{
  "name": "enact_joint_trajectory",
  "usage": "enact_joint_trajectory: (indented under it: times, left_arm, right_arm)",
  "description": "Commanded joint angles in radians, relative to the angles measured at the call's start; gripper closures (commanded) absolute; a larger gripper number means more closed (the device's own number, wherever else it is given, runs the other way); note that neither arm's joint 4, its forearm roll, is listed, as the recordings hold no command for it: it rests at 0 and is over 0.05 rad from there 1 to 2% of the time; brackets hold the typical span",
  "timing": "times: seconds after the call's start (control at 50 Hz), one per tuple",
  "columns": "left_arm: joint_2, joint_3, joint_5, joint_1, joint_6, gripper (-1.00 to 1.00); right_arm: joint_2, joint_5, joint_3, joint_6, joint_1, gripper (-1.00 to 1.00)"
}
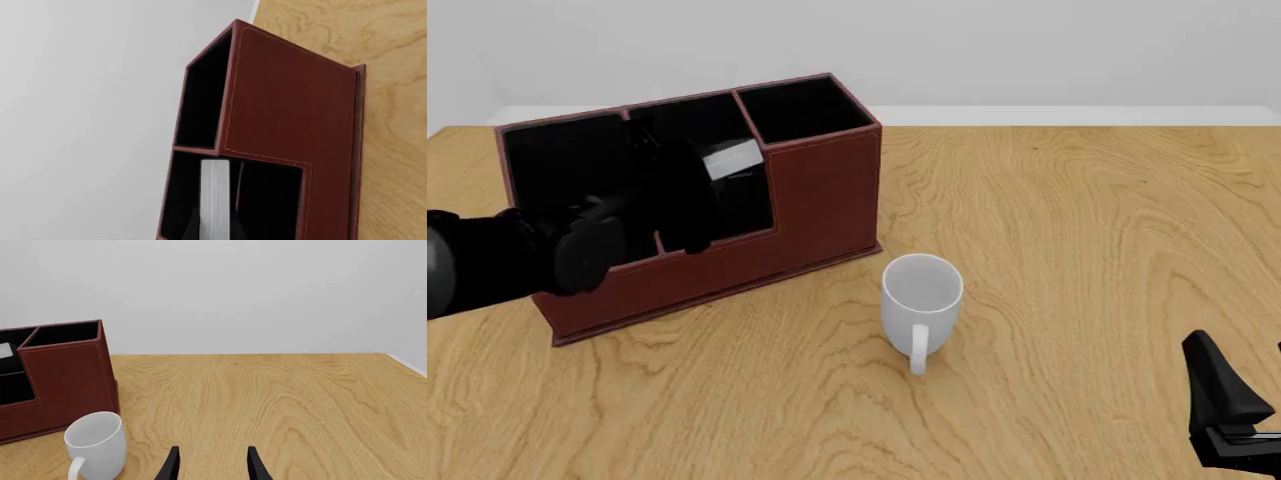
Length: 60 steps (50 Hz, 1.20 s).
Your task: Pick up the book and place it in the front compartment of the caddy.
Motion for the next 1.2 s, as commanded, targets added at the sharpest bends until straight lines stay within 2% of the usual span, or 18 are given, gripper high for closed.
enact_joint_trajectory:
  times: [0.02,0.16,0.2,0.24,0.48,0.7,0.8,0.82,1.12,1.2]
  left_arm:
    - [0.023,-0.034,-0.021,0.016,0.019,1.0]
    - [0.042,-0.05,-0.019,0.03,0.016,1.0]
    - [0.051,-0.083,0.016,0.043,-0.015,1.0]
    - [0.052,-0.072,-0.001,0.041,0.003,1.0]
    - [0.064,-0.11,0.037,0.055,-0.016,1.0]
    - [0.055,-0.155,0.083,0.054,-0.075,1.0]
    - [0.056,-0.156,0.079,0.054,-0.078,1.0]
    - [0.057,-0.171,0.099,0.055,-0.099,1.0]
    - [0.082,-0.163,0.067,0.056,-0.087,1.0]
    - [0.088,-0.173,0.086,0.055,-0.103,1.0]
  right_arm:
    - [0.0,0.0,0.0,0.0,0.0,-1.0]
    - [0.001,0.0,0.0,0.0,0.0,-1.0]
    - [0.0,0.0,0.0,0.0,0.0,-1.0]
    - [0.0,0.0,0.0,0.0,0.0,-1.0]
    - [0.0,0.0,0.0,0.0,0.0,-1.0]
    - [0.0,0.0,0.0,0.0,0.0,-1.0]
    - [0.0,0.0,0.0,0.0,0.0,-1.0]
    - [0.0,0.0,0.0,0.0,0.0,-1.0]
    - [0.0,0.0,0.0,0.0,0.0,-1.0]
    - [0.001,0.0,0.0,0.0,0.0,-1.0]
